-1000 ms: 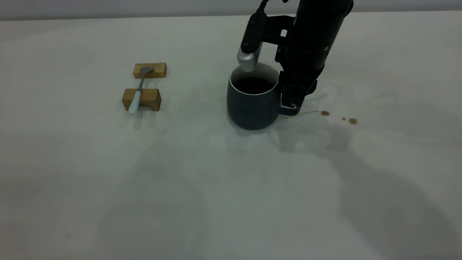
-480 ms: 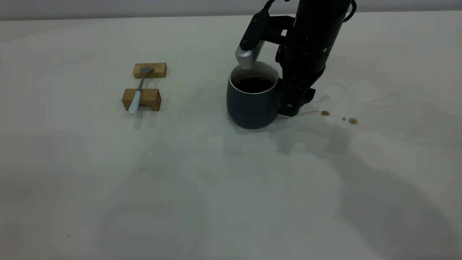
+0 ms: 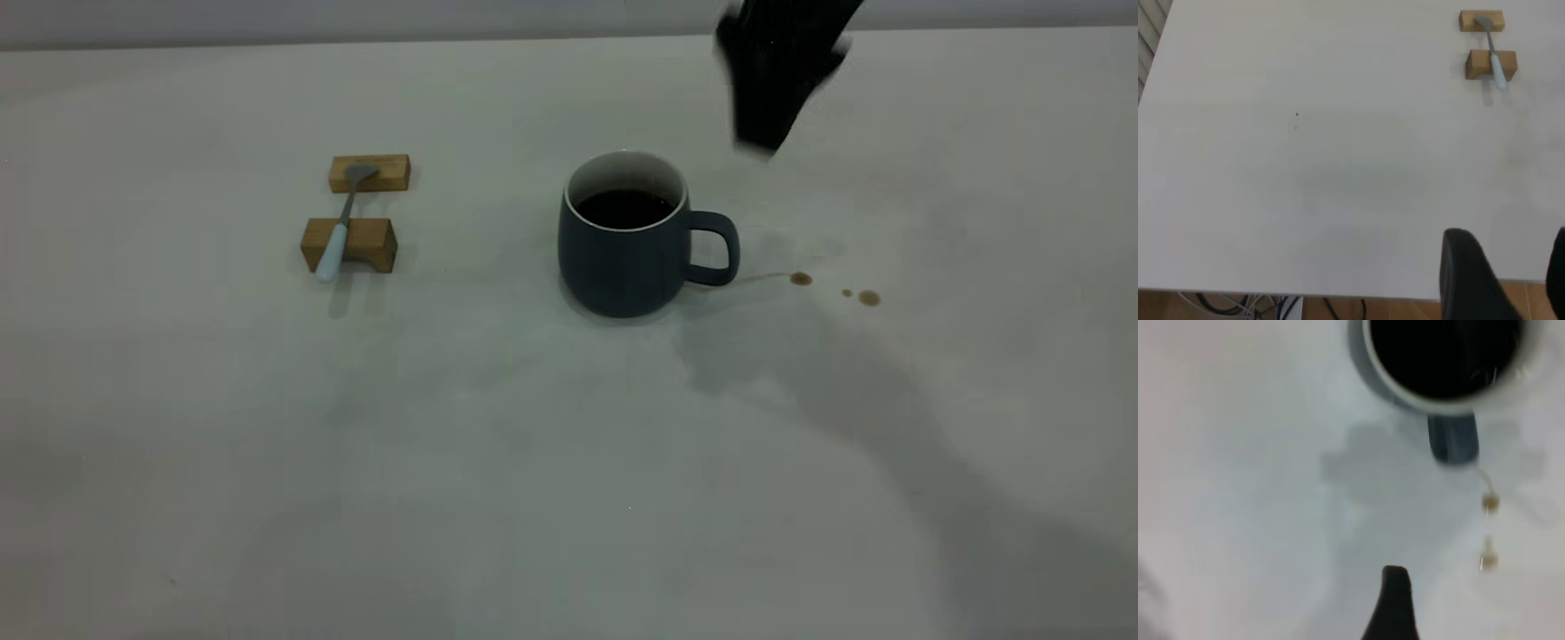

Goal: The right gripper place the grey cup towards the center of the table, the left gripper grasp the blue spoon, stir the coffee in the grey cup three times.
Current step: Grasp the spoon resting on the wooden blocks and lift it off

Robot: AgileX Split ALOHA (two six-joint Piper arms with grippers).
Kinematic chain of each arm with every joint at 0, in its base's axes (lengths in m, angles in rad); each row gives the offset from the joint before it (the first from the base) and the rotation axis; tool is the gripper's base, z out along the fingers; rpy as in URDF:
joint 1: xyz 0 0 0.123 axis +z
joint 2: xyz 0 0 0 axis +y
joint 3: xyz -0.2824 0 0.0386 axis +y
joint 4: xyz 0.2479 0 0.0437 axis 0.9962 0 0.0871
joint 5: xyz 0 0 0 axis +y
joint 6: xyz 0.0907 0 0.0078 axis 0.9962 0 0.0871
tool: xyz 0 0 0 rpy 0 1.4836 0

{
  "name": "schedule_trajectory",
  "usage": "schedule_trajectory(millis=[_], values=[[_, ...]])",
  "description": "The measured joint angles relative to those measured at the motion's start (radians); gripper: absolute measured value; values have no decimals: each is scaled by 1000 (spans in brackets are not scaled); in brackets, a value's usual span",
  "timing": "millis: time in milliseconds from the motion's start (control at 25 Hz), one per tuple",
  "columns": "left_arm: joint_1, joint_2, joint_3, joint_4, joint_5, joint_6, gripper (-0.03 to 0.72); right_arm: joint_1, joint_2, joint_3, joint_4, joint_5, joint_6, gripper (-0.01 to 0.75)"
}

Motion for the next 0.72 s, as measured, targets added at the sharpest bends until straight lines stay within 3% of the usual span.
schedule_trajectory(millis=[200,400,720], values=[[0,0,0,0,0,0,369,0,-230,2,-54,265,169,718],[0,0,0,0,0,0,369,0,-441,58,-85,291,324,717],[0,0,0,0,0,0,369,0,-874,324,-97,311,442,715]])
